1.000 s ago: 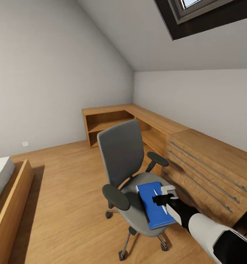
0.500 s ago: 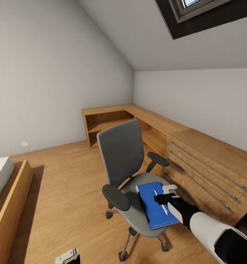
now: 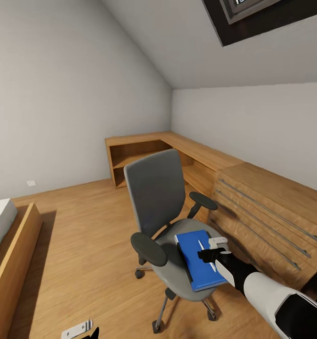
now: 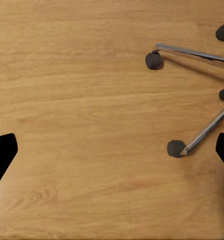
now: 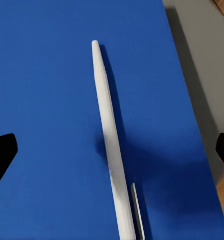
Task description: In the bedroom, organize the workspace by keeping the computer under the desk, ensuring the monitor is on the desk, placing the keyboard on the desk next to the monitor, placing the mouse on the desk next to the keyboard, moving the folder from the swivel chair onto the desk next to the mouse, stacking the notebook on top of the folder with the pen on top of the notebook, and positioning the swivel chair next to the desk.
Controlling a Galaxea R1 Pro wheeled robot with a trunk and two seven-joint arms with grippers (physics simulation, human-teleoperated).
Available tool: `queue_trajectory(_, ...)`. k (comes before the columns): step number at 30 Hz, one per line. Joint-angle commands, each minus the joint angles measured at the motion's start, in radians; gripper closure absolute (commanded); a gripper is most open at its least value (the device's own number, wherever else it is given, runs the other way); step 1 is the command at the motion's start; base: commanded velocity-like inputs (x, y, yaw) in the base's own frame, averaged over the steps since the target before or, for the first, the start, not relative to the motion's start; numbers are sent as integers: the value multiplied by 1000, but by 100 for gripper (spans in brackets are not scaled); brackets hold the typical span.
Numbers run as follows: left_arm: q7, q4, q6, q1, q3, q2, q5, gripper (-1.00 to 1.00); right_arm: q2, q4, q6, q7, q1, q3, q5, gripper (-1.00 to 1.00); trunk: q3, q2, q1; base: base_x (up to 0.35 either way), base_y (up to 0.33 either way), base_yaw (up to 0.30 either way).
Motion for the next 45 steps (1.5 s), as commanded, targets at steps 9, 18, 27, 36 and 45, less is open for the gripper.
queue_trajectory(9, 7, 14, 23, 9, -2, 2, 33, -100, -2, -4, 10, -5, 0, 8, -9, -100, -13, -29, 15, 0, 0, 0)
queue_trajectory(18, 7, 21, 21, 10, 0, 4, 33, -100, -4, -5, 40, 38, 0, 7, -12, -100, -13, -29, 15, 0, 0, 0)
queue_trajectory(27, 7, 21, 20, 9, 1, 4, 32, -100, -16, -5, 61, 54, 0, -8, -16, -100, -13, -29, 15, 0, 0, 0)
queue_trajectory(36, 7, 27, 20, 10, 0, 1, 32, -100, -41, -7, 99, 94, -4, -73, -35, -100, -13, -29, 15, 0, 0, 0)
queue_trajectory(45, 6, 44, 20, 9, -1, 0, 32, -100, -39, -7, 102, 94, -4, -74, -37, -100, -13, -29, 15, 0, 0, 0)
